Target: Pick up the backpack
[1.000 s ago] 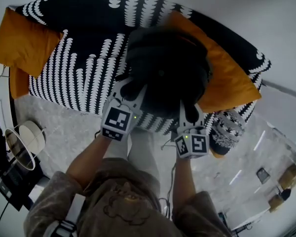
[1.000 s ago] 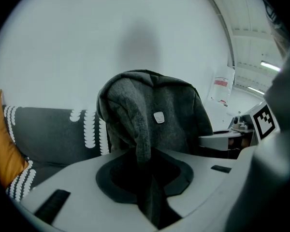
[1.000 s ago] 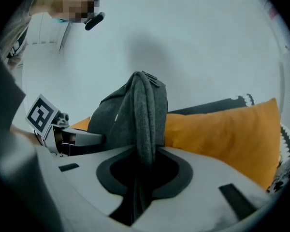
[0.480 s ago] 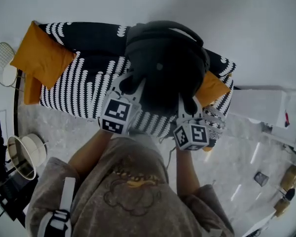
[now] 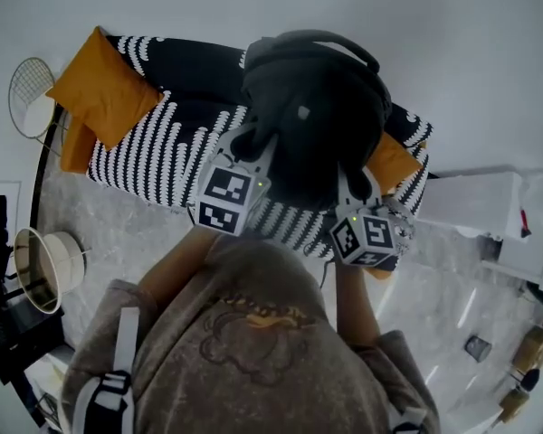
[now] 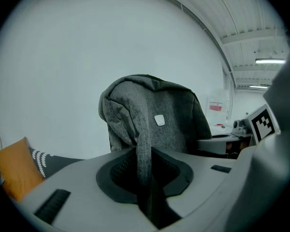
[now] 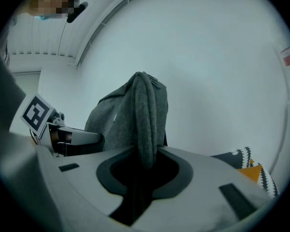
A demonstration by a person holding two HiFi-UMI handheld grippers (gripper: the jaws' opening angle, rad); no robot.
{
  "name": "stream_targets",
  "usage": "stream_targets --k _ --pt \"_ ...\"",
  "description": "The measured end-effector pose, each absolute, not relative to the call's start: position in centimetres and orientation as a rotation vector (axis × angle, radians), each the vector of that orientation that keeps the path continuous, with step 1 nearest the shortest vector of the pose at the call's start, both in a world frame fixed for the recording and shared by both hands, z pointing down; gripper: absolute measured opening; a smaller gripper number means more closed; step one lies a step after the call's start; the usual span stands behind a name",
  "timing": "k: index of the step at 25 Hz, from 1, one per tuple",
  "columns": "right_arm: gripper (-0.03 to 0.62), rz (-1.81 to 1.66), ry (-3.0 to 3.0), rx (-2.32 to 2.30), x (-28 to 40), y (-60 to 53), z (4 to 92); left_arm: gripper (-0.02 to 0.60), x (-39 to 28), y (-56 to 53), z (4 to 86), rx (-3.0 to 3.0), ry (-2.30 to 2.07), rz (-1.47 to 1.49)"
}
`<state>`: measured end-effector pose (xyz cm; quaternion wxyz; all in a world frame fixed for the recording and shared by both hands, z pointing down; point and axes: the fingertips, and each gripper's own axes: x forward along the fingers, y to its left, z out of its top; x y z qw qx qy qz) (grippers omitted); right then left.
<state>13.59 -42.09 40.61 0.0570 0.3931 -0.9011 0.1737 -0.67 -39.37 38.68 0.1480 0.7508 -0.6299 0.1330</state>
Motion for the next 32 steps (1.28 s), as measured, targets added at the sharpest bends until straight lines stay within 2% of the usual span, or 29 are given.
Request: stream_targets --k 9,24,32 --pt "0.061 0.517 -2.767 1.185 13.7 -35.5 41.1 0.069 -0.5 -32.3 39.0 2.179 -1.826 0.384" --pt "0.061 0.481 -2.788 1.222 15.5 -13.0 39.9 0.066 1.4 -10.2 37.4 2.249 -1.813 0.387" --pt "0.061 0.469 -2.792 1.2 18.4 -4.8 38.4 0.066 4.3 -1.9 36.2 2.233 -1.821 0.382"
